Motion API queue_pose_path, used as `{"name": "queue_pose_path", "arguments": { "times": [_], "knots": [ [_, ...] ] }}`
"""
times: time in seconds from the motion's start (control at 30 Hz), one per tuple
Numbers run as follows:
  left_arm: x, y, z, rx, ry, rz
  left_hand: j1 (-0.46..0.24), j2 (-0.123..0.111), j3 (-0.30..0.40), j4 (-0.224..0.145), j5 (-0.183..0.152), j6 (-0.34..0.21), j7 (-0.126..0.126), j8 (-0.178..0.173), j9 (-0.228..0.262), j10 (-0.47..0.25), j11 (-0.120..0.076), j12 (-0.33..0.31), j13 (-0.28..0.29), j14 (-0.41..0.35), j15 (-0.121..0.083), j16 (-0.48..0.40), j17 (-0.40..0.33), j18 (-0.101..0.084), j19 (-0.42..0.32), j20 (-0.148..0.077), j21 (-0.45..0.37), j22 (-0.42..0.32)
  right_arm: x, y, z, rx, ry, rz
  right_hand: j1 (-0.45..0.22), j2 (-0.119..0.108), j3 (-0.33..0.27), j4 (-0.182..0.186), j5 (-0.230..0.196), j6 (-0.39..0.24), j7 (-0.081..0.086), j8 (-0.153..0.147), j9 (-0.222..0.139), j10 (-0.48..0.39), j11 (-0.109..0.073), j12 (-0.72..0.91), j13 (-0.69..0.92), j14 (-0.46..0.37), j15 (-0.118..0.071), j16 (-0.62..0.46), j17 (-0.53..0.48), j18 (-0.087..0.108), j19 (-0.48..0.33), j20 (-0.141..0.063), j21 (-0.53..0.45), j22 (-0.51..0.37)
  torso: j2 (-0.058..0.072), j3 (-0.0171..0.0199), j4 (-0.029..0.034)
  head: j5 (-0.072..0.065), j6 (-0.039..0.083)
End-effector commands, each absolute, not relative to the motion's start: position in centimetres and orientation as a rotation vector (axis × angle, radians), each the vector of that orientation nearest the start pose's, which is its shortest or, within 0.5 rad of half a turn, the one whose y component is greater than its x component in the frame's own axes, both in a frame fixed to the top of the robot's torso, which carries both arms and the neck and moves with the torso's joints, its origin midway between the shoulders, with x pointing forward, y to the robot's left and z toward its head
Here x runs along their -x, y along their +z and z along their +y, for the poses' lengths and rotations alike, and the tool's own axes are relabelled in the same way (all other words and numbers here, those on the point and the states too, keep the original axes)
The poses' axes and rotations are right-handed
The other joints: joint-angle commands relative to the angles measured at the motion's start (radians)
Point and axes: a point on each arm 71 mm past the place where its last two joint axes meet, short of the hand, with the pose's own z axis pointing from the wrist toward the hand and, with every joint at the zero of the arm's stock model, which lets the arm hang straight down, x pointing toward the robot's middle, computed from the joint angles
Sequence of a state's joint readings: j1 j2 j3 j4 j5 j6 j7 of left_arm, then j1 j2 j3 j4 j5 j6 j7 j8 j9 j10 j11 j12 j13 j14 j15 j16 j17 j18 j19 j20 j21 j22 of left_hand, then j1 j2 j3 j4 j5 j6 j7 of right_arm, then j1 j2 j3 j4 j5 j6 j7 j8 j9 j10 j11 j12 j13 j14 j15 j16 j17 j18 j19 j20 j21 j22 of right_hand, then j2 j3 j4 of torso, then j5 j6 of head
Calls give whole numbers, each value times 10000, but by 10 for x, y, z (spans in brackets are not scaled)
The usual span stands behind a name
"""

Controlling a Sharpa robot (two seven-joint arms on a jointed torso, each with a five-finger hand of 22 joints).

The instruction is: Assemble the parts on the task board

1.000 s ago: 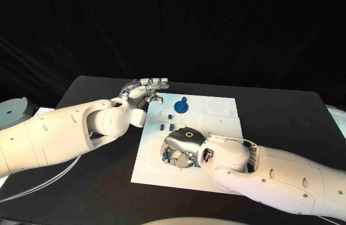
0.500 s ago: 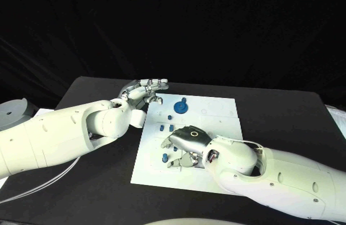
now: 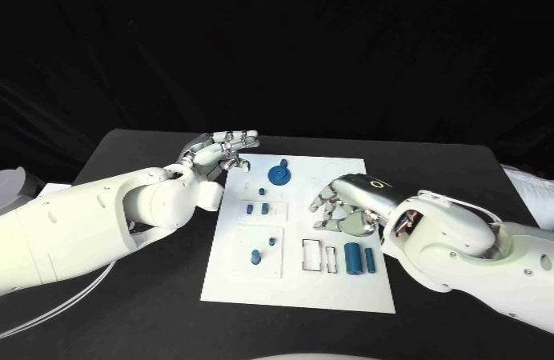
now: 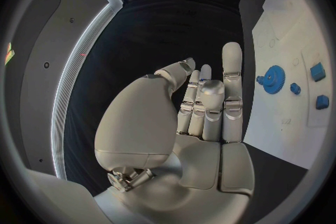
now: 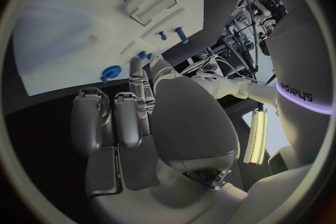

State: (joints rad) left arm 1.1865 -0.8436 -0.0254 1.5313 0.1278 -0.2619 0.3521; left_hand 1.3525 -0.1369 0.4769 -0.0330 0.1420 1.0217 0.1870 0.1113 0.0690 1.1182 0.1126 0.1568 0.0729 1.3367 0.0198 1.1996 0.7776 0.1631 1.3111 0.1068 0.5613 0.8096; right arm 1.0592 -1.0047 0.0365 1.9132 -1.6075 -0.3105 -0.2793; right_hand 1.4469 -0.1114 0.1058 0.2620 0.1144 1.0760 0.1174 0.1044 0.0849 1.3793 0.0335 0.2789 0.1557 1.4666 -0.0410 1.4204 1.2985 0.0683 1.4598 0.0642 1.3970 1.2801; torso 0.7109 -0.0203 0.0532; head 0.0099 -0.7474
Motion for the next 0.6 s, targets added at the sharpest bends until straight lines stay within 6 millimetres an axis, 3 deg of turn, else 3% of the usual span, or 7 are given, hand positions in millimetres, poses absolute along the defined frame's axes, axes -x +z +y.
{"name": "queue_pose_path", "arguments": {
  "times": [0.03, 0.1, 0.17, 0.23, 0.3, 0.4, 0.6],
  "knots": [
    [-484, -182, 203, 12750, -16424, 14439, -79, 53, -31, 6, -42, -89, -3, 68, -10, -73, -17, 21, -15, -75, -25, -26, -10, 170, -56, 29, -69, -16, -390, -187, -204, -1013, 5715, 17814, -345, -74, -131, 166, 191, 150, -116, 75, 19, 593, -160, 583, 581, 645, -147, 79, 93, -97, 94, -136, 127, 172, -20, -38, -154, -152, 79],
    [-484, -182, 203, 12731, -16436, 14462, -79, 53, -31, 6, -42, -89, -3, 68, -10, -73, -17, 21, -15, -75, -25, -26, -10, 170, -56, 29, -69, -16, -385, -191, -214, -1295, 5232, 18050, -601, -121, -293, 159, 467, 197, -203, 115, 34, 712, -238, 1476, 1602, 645, -222, 118, 132, -110, 110, -205, 171, 231, -26, -45, -209, -201, 72],
    [-483, -182, 202, 12714, -16450, 14480, -79, 53, -31, 6, -42, -89, -3, 68, -10, -73, -17, 21, -15, -75, -25, -26, -10, 170, -56, 29, -69, -16, -379, -195, -223, -1504, 4830, 18322, -951, -108, -487, 185, 724, 231, -232, 160, 61, 855, -263, 3697, 4084, 665, -239, 216, 282, -133, 143, -249, 243, 341, -35, -61, -246, -241, 74],
    [-483, -182, 202, 12705, -16452, 14486, -80, 55, -42, 3, -45, -97, 1, 75, -8, -86, -13, 32, -15, -78, -22, -23, -14, 171, -56, 32, -71, -19, -373, -199, -228, -1586, 4584, 18563, -1052, 86, -764, 117, 1053, 216, -289, 263, 190, 313, -331, 6411, 7336, 687, -310, 386, 528, -159, 181, -301, 349, 503, -43, -76, -284, -254, 70],
    [-484, -182, 202, 12703, -16438, 14490, -80, 55, -42, 3, -45, -97, 1, 75, -8, -86, -13, 32, -15, -78, -22, -23, -14, 171, -56, 32, -71, -19, -369, -203, -231, -1595, 4371, 18784, -1375, 64, -1026, 186, 1204, 253, -279, 332, 272, 522, -290, 7642, 8694, 732, -251, 543, 816, -193, 238, -268, 447, 669, -51, -89, -312, -273, 62],
    [-483, -184, 203, 12711, -16407, 14518, -80, 55, -42, 3, -45, -97, 1, 75, -8, -86, -13, 32, -15, -78, -22, -23, -14, 171, -56, 32, -71, -19, -364, -209, -233, -1527, 4175, 19029, -1637, 107, -1373, 216, 1682, 240, -283, 399, 392, 548, -279, 8435, 9651, 769, -252, 686, 1068, -210, 264, -253, 503, 760, -64, -110, -333, -296, 45],
    [-484, -186, 204, 12728, -16341, 14540, -80, 55, -42, 3, -45, -97, 1, 75, -8, -86, -13, 32, -15, -78, -22, -23, -14, 171, -56, 32, -71, -19, -359, -217, -231, -1402, 4094, 19347, -1832, 283, -1873, 249, 1942, 229, -304, 537, 649, 710, -286, 9510, 10939, 813, -252, 857, 1381, -240, 318, -249, 601, 922, -66, -120, -318, -265, 11]
  ]
}}
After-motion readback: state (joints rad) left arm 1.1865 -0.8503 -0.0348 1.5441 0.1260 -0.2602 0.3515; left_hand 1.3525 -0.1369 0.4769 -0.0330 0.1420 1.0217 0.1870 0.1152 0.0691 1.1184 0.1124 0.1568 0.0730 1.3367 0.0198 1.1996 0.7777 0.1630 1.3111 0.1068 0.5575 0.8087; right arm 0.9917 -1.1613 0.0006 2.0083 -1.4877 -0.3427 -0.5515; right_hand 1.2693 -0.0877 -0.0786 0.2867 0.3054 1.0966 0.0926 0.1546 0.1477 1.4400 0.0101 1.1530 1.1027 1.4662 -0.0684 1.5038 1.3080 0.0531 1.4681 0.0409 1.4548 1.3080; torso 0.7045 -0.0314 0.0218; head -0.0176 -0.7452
